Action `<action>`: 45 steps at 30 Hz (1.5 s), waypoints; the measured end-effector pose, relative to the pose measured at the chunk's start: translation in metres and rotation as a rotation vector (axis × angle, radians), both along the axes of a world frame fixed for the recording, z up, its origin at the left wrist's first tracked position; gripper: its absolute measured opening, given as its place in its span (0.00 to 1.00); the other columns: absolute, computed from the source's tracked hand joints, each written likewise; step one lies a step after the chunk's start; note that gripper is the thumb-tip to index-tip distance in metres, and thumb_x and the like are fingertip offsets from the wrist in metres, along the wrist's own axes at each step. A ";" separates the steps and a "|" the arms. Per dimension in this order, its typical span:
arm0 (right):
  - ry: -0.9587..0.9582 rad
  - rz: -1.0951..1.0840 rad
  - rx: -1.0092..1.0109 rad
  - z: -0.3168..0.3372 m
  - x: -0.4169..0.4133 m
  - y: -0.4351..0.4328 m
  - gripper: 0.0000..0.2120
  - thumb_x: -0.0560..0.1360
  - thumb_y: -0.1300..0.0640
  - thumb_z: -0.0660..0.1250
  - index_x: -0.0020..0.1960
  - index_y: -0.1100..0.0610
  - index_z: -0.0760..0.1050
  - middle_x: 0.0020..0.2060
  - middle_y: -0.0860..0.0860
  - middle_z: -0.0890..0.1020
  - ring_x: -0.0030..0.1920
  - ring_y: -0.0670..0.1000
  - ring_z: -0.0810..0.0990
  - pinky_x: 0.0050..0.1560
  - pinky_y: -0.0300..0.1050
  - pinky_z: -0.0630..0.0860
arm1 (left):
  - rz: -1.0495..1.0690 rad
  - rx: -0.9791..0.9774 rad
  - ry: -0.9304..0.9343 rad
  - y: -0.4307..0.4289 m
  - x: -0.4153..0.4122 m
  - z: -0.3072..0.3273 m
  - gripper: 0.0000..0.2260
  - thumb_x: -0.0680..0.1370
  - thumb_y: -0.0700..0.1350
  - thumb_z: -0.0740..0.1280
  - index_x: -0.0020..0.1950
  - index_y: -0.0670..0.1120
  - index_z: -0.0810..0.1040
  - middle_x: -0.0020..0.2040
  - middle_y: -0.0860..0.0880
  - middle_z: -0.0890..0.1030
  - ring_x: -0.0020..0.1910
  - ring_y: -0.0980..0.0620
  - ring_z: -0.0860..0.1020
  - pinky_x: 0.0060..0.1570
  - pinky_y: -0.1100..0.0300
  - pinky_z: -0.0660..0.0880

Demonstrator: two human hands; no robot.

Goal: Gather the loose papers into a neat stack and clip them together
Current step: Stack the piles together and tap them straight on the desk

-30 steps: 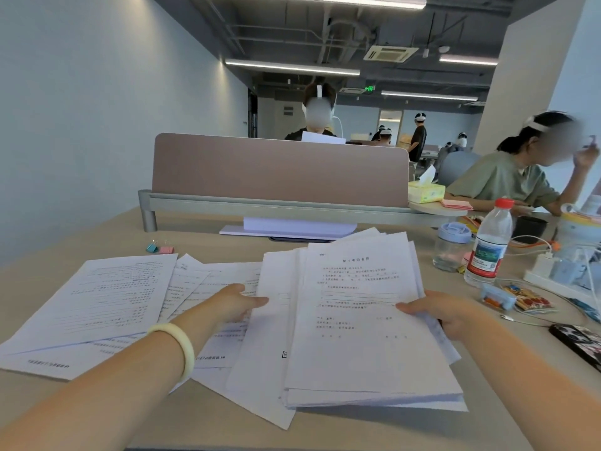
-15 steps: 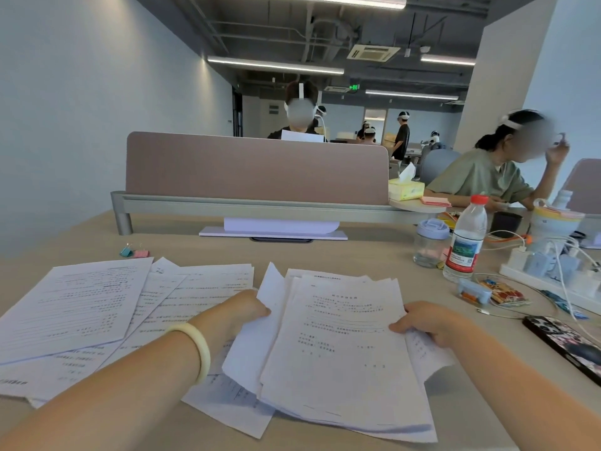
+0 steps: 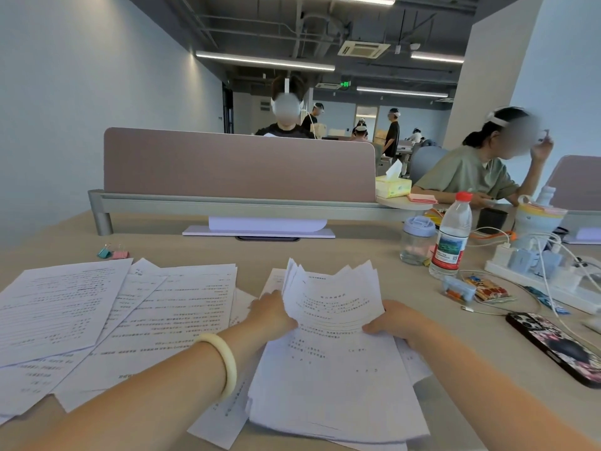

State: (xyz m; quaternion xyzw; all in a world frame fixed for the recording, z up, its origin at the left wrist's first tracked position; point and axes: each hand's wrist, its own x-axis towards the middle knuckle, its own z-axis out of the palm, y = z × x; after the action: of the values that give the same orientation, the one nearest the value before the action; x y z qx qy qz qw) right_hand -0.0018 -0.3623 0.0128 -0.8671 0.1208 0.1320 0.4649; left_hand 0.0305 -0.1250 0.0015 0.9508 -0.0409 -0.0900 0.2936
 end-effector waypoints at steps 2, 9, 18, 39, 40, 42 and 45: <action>-0.037 -0.001 -0.012 0.001 0.003 0.008 0.18 0.72 0.65 0.68 0.61 0.60 0.76 0.57 0.56 0.81 0.58 0.57 0.79 0.61 0.52 0.76 | -0.017 0.321 0.002 0.011 -0.004 0.000 0.32 0.72 0.63 0.62 0.70 0.46 0.65 0.72 0.44 0.64 0.72 0.39 0.59 0.68 0.47 0.62; 0.053 -0.034 0.223 0.016 0.019 0.030 0.19 0.69 0.66 0.71 0.59 0.60 0.76 0.56 0.58 0.82 0.57 0.61 0.81 0.62 0.58 0.75 | -0.172 0.388 0.064 0.030 -0.008 0.007 0.30 0.74 0.64 0.58 0.74 0.53 0.60 0.73 0.46 0.67 0.71 0.43 0.64 0.70 0.48 0.62; 0.001 -0.060 -0.001 0.012 0.026 0.046 0.25 0.70 0.69 0.69 0.66 0.61 0.71 0.61 0.59 0.78 0.62 0.60 0.76 0.63 0.54 0.74 | -0.159 0.255 0.027 0.049 -0.009 0.017 0.26 0.76 0.54 0.64 0.71 0.46 0.64 0.69 0.48 0.71 0.67 0.47 0.71 0.63 0.57 0.68; -0.430 -0.017 0.246 0.170 -0.072 -0.025 0.16 0.72 0.70 0.68 0.58 0.60 0.77 0.51 0.56 0.84 0.52 0.58 0.82 0.53 0.53 0.80 | -0.248 -0.856 0.153 0.024 -0.027 0.075 0.36 0.67 0.62 0.71 0.71 0.50 0.68 0.68 0.52 0.74 0.67 0.50 0.74 0.66 0.49 0.70; -0.400 0.006 0.329 0.169 -0.072 -0.026 0.15 0.73 0.70 0.67 0.58 0.60 0.77 0.50 0.56 0.84 0.49 0.57 0.84 0.51 0.52 0.82 | -0.292 -0.941 0.187 0.027 -0.031 0.084 0.28 0.68 0.59 0.70 0.66 0.50 0.73 0.64 0.51 0.79 0.62 0.51 0.78 0.59 0.53 0.76; -0.311 0.020 0.428 0.152 -0.064 -0.024 0.13 0.74 0.70 0.66 0.56 0.60 0.78 0.46 0.55 0.86 0.43 0.54 0.86 0.45 0.49 0.83 | -0.311 -1.001 0.242 0.037 -0.033 0.090 0.23 0.71 0.54 0.71 0.63 0.47 0.76 0.60 0.47 0.82 0.57 0.48 0.81 0.51 0.54 0.79; -0.147 -0.050 0.423 0.096 -0.045 -0.013 0.13 0.70 0.72 0.68 0.54 0.65 0.79 0.46 0.58 0.86 0.42 0.56 0.85 0.44 0.48 0.81 | -0.217 -0.955 0.259 0.051 -0.029 0.074 0.19 0.74 0.44 0.69 0.64 0.41 0.75 0.61 0.42 0.80 0.55 0.44 0.81 0.54 0.51 0.77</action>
State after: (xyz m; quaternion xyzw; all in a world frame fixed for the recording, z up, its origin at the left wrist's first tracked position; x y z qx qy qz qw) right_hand -0.0464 -0.3753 0.1084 -0.7543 0.0780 0.0794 0.6471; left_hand 0.0012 -0.0740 0.0753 0.6819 -0.1395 -0.2084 0.6871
